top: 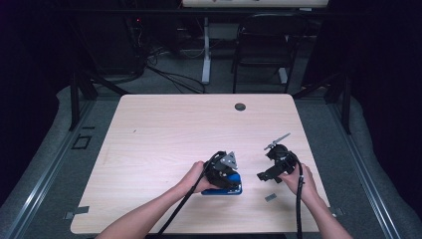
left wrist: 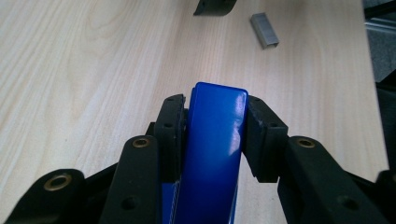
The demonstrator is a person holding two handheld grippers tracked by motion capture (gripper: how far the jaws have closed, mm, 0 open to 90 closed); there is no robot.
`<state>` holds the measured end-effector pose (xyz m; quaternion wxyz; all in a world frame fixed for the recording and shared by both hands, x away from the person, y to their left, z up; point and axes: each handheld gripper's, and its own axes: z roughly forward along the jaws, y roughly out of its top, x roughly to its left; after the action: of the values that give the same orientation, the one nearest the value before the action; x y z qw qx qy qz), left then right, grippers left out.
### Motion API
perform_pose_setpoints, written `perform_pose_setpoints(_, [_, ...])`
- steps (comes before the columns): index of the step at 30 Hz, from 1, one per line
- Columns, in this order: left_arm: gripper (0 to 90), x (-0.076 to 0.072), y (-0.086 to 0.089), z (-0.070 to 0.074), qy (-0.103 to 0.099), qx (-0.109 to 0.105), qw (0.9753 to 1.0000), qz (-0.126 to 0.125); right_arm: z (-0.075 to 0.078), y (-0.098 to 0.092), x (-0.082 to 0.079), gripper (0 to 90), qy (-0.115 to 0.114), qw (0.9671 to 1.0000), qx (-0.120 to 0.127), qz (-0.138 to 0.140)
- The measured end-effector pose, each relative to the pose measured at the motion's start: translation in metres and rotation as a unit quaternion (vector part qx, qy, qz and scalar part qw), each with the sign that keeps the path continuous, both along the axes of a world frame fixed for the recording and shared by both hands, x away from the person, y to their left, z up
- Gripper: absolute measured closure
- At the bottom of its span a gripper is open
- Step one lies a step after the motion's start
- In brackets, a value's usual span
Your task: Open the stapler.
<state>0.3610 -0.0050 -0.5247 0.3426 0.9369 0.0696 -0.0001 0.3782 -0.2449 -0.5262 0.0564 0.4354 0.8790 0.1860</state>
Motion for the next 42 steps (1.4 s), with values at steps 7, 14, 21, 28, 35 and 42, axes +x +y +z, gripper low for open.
perform_pose_setpoints(7, [63.2,-0.001,0.008,0.006,-0.005,-0.016,0.9998,-0.009,-0.001,0.004,0.007,3.0,-0.007,1.0,0.0,0.005])
perform_pose_setpoints(14, [63.9,-0.008,0.012,0.015,-0.031,-0.009,0.9991,-0.026,0.0,0.016,0.004,4.2,-0.003,0.9994,-0.009,0.032])
perform_pose_setpoints(21, [64.7,-0.006,0.016,0.018,-0.032,-0.011,0.9989,-0.033,0.006,0.018,-0.002,5.5,-0.011,0.9991,0.002,0.04])
perform_pose_setpoints(28, [65.0,-0.002,0.02,0.017,-0.027,-0.022,0.9988,-0.034,0.007,0.025,-0.002,14.2,-0.007,0.9957,0.085,0.036])
perform_pose_setpoints(35, [65.2,-0.003,0.021,0.018,-0.032,-0.024,0.9984,-0.04,0.013,0.042,-0.009,43.4,-0.028,0.9873,0.136,0.077])
perform_pose_setpoints(42, [65.2,-0.004,0.022,0.019,-0.038,-0.022,0.9981,-0.044,0.005,0.054,-0.012,59.7,-0.015,0.984,0.149,0.096])
